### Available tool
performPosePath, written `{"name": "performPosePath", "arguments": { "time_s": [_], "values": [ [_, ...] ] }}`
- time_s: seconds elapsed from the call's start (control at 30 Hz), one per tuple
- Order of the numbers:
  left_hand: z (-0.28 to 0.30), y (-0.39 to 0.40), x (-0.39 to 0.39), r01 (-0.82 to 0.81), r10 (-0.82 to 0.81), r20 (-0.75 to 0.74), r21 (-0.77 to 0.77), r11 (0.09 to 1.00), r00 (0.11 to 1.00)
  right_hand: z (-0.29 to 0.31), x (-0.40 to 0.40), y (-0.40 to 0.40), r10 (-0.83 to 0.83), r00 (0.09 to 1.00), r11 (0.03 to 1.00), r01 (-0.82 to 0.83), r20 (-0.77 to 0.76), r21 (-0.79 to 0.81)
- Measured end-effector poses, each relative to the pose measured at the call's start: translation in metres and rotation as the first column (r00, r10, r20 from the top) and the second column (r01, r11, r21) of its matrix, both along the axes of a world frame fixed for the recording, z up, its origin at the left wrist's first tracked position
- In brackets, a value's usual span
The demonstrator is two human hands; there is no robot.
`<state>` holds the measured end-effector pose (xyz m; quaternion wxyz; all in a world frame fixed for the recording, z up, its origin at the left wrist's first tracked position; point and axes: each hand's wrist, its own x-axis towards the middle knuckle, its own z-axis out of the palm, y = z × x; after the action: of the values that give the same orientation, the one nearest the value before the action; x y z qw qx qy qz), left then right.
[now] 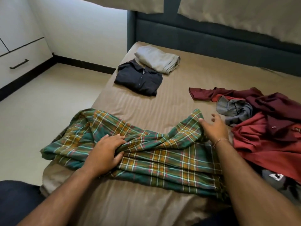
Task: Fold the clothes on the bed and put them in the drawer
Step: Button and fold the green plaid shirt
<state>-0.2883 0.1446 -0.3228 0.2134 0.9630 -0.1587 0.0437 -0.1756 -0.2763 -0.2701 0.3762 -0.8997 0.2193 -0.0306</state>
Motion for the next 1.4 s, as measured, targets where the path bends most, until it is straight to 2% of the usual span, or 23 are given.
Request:
{"name": "performPosePath", "arguments": {
  "time_s": [0.13, 0.2, 0.23, 0.27, 0.37, 0.4, 0.43, 0.53, 0.6, 0.7, 0.77, 0.83, 0.9, 0.97, 1.0, 1.07, 1.13, 1.17, 1.23, 1.27, 1.33, 1.37, 1.4],
  "values": [
    [0.008, 0.001, 0.003, -0.059, 0.053, -0.043, -0.157, 0.986, 0.998, -0.009, 0.018, -0.009, 0.219, 0.960, 0.975, -0.209, -0.175, 0.075],
    [0.011, 0.000, 0.003, -0.127, 0.118, -0.050, -0.245, 0.961, 0.992, -0.003, 0.002, -0.008, 0.245, 0.969, 0.945, -0.234, -0.021, 0.228],
    [0.012, 0.000, 0.003, -0.152, 0.144, -0.047, -0.281, 0.948, 0.988, -0.004, -0.006, -0.013, 0.181, 0.981, 0.912, -0.195, 0.072, 0.362],
    [0.012, 0.000, 0.004, -0.173, 0.168, -0.043, -0.315, 0.933, 0.985, 0.002, -0.019, -0.019, 0.127, 0.982, 0.849, -0.179, 0.137, 0.497],
    [0.009, 0.001, 0.004, -0.209, 0.226, -0.001, -0.380, 0.901, 0.974, 0.014, -0.056, -0.050, -0.021, 0.969, 0.470, -0.208, 0.246, 0.858],
    [0.008, 0.000, 0.003, -0.207, 0.233, 0.019, -0.393, 0.896, 0.972, 0.017, -0.071, -0.058, -0.097, 0.969, 0.394, -0.171, 0.226, 0.903],
    [0.006, 0.000, 0.002, -0.210, 0.245, 0.036, -0.402, 0.891, 0.969, 0.023, -0.081, -0.062, -0.165, 0.967, 0.387, -0.117, 0.194, 0.915],
    [0.000, -0.003, -0.003, -0.197, 0.245, 0.090, -0.362, 0.911, 0.965, 0.019, -0.095, -0.061, -0.186, 0.966, 0.637, -0.022, 0.181, 0.771],
    [-0.003, -0.005, -0.006, -0.190, 0.225, 0.155, -0.212, 0.959, 0.962, 0.014, -0.101, -0.049, -0.159, 0.980, 0.778, 0.052, 0.117, 0.626],
    [-0.003, 0.001, -0.007, -0.242, 0.241, 0.121, -0.007, 0.970, 0.963, 0.008, -0.104, -0.042, -0.134, 0.989, 0.876, 0.090, 0.059, 0.473],
    [-0.001, 0.005, -0.009, -0.260, 0.256, 0.103, 0.026, 0.965, 0.961, 0.009, -0.105, -0.041, -0.057, 0.998, 0.922, 0.051, 0.004, 0.383],
    [0.000, 0.008, -0.012, -0.265, 0.266, 0.129, -0.029, 0.964, 0.955, 0.010, -0.107, -0.039, -0.006, 1.000, 0.974, 0.008, -0.012, 0.224],
    [0.001, 0.013, -0.013, -0.294, 0.313, 0.102, -0.166, 0.941, 0.944, 0.008, -0.105, -0.043, -0.014, 0.998, 0.989, 0.004, 0.067, 0.145],
    [0.001, 0.020, -0.011, -0.335, 0.359, 0.046, -0.268, 0.904, 0.932, 0.014, -0.106, -0.050, -0.048, 0.973, 0.965, -0.014, 0.226, 0.263],
    [0.001, 0.023, -0.010, -0.343, 0.367, 0.035, -0.277, 0.897, 0.930, 0.022, -0.108, -0.053, -0.056, 0.952, 0.939, -0.052, 0.301, 0.340],
    [0.000, 0.027, -0.009, -0.330, 0.351, 0.040, -0.255, 0.909, 0.936, 0.031, -0.115, -0.067, 0.029, 0.938, 0.919, -0.162, 0.347, 0.360],
    [-0.002, 0.029, -0.010, -0.299, 0.315, 0.052, -0.202, 0.933, 0.948, 0.034, -0.121, -0.071, 0.213, 0.942, 0.923, -0.280, 0.258, 0.262],
    [-0.003, 0.031, -0.010, -0.284, 0.295, 0.049, -0.164, 0.945, 0.954, 0.035, -0.126, -0.074, 0.269, 0.951, 0.924, -0.299, 0.150, 0.237],
    [-0.003, 0.035, -0.010, -0.251, 0.253, 0.013, -0.087, 0.964, 0.967, 0.030, -0.135, -0.079, 0.383, 0.924, 0.892, -0.366, -0.014, 0.264],
    [-0.002, 0.036, -0.009, -0.230, 0.229, -0.010, -0.059, 0.971, 0.973, 0.033, -0.138, -0.077, 0.392, 0.920, 0.874, -0.365, -0.023, 0.322],
    [0.004, 0.041, -0.008, -0.175, 0.174, -0.062, -0.014, 0.984, 0.983, 0.037, -0.138, -0.074, 0.254, 0.965, 0.859, -0.253, 0.059, 0.445],
    [0.007, 0.042, -0.008, -0.143, 0.143, -0.094, 0.009, 0.990, 0.985, 0.038, -0.136, -0.073, 0.175, 0.978, 0.885, -0.207, 0.114, 0.417],
    [0.010, 0.045, -0.009, -0.111, 0.114, -0.135, 0.029, 0.993, 0.984, 0.040, -0.133, -0.070, 0.153, 0.973, 0.936, -0.199, 0.173, 0.291]
  ]
}}
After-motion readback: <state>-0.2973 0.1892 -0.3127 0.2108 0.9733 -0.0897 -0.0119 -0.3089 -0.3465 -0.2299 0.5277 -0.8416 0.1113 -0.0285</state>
